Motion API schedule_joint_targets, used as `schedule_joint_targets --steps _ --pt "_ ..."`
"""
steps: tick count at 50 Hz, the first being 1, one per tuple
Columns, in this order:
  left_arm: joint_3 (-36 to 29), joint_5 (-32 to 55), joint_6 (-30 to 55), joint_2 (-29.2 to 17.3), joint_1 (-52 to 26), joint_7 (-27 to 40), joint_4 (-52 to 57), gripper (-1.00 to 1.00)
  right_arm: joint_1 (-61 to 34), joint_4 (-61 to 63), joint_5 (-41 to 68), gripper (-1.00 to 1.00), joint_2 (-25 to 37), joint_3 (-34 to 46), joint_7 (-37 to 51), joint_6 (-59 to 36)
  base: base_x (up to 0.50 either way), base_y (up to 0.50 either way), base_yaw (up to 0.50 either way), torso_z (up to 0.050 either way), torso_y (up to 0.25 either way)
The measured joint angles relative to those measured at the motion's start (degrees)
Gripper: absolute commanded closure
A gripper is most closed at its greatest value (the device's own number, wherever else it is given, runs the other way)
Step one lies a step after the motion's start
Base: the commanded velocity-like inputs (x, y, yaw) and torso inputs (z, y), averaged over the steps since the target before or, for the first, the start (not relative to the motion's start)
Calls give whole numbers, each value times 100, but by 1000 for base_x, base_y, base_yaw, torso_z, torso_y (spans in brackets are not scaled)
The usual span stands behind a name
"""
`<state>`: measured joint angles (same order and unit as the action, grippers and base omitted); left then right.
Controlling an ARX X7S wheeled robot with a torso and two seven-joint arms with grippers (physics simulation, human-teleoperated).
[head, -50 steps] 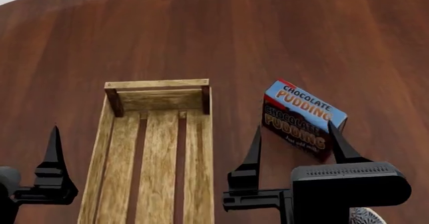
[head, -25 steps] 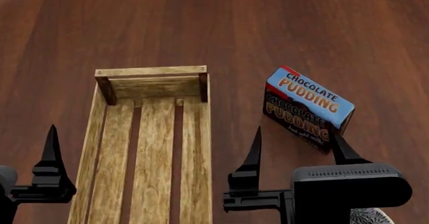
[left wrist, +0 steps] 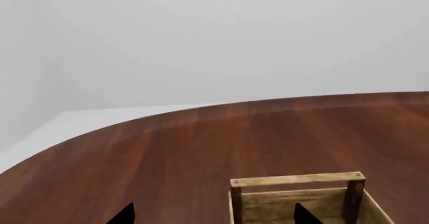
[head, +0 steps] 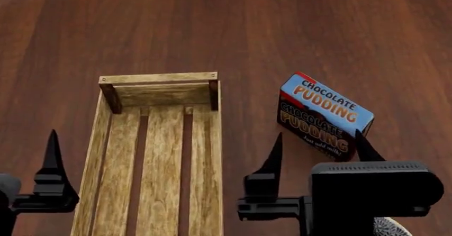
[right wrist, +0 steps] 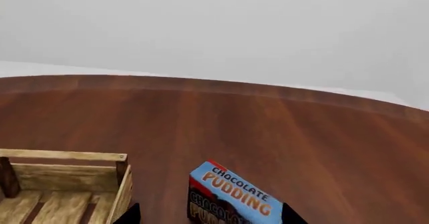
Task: Stack the left bowl on the right bowl and place them in the tray.
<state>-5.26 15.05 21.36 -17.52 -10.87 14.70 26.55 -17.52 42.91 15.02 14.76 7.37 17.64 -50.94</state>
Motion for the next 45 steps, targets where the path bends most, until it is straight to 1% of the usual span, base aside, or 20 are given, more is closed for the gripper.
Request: schedule_joint_targets --steps 7,10,13,17,20,22,26,34,45 --pt "41 22 90 -43 -8 54 89 -100 -295 724 305 -100 -154 -324 224 -1499 0 0 0 0 0" --pt "79 62 148 -65 -9 75 150 -100 -405 978 706 -100 -179 -562 468 -2101 0 0 0 0 0" --pt "124 112 199 -86 -6 87 209 -100 -489 1093 1585 -100 -94 -863 1091 -2567 0 0 0 0 0" --pt "193 209 274 -117 2 89 292 -100 -611 1021 3255 -100 133 -1194 2398 -2983 0 0 0 0 0" --pt "249 288 334 -143 12 89 368 -100 -641 952 4363 -100 294 -1378 3275 -3148 0 0 0 0 0" --pt "283 337 371 -158 17 90 413 -100 -619 914 4919 -100 372 -1475 3708 -3215 0 0 0 0 0" --pt "333 413 425 -184 28 92 480 -100 -488 857 5551 -100 471 -1586 4195 -3281 0 0 0 0 0" --pt "411 530 517 -223 33 111 577 -100 -223 681 6081 -100 577 -1598 4570 -3296 0 0 0 0 0" --pt "448 593 550 -252 45 131 617 -100 -107 252 6418 -100 621 -1419 4698 -3294 0 0 0 0 0"
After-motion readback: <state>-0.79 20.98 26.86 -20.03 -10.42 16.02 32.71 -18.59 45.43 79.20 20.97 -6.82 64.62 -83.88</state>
